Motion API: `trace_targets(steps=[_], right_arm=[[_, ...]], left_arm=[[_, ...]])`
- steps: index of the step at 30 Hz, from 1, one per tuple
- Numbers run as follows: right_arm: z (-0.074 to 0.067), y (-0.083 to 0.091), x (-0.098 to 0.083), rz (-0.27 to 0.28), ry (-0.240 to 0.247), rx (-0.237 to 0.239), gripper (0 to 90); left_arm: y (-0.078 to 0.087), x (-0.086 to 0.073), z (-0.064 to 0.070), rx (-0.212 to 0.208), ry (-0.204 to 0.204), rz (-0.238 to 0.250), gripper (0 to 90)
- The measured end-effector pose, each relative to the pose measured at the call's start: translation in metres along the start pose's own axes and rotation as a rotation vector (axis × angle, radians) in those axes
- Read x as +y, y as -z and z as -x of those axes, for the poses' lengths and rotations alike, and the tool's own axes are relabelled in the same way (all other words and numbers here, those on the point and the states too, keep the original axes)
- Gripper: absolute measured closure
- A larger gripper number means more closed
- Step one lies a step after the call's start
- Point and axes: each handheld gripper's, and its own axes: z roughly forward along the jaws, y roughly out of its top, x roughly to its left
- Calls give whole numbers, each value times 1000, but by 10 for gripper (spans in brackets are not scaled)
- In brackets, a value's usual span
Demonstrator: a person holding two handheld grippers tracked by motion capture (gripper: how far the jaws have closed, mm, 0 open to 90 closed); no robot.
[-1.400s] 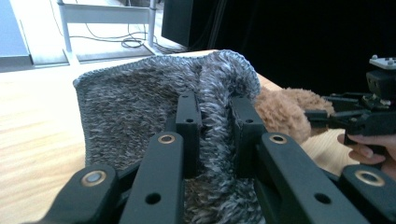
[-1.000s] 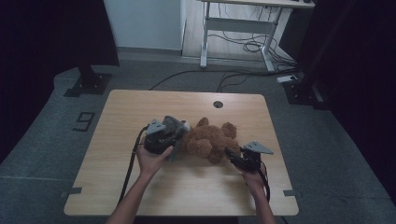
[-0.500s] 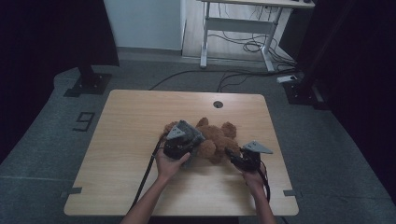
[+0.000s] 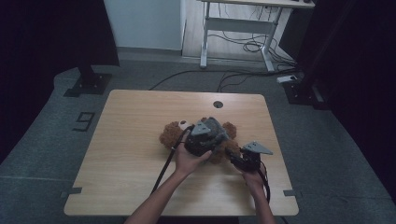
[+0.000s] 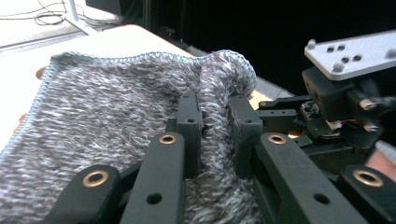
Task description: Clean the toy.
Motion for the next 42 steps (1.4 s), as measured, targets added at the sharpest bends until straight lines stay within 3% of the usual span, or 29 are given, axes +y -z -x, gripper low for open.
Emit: trace_targets(steps=[4, 7, 9, 15, 21, 23, 29, 34, 39, 42], right_arm=[[0, 1, 0, 4, 5, -2, 580], [0, 3, 0, 13, 8, 5, 584], [1, 3, -1, 8, 9, 8, 587], [2, 4, -1, 8, 11, 14, 596], [6, 4, -3, 13, 9, 39, 597], [7, 4, -4, 13, 13, 44, 597], [8, 5, -5, 15, 20, 53, 595], [8, 4, -4, 13, 23, 48, 594], [8, 4, -4, 13, 28, 49, 595], [8, 5, -4, 13, 33, 52, 594]], left_arm=[[-26, -8, 3, -5, 22, -73, 769], [-34, -21, -3, -11, 46, -96, 768], [-34, -26, -6, -24, 71, -84, 769], [-26, -31, -7, 11, 56, -87, 773], [3, -45, -18, 31, 73, -65, 773], [17, -50, -25, 61, 83, -48, 773], [59, -66, -57, 133, 154, -17, 772], [88, -80, -78, 187, 189, 12, 772], [106, -91, -98, 209, 253, 37, 772], [110, -90, -98, 214, 247, 42, 772]])
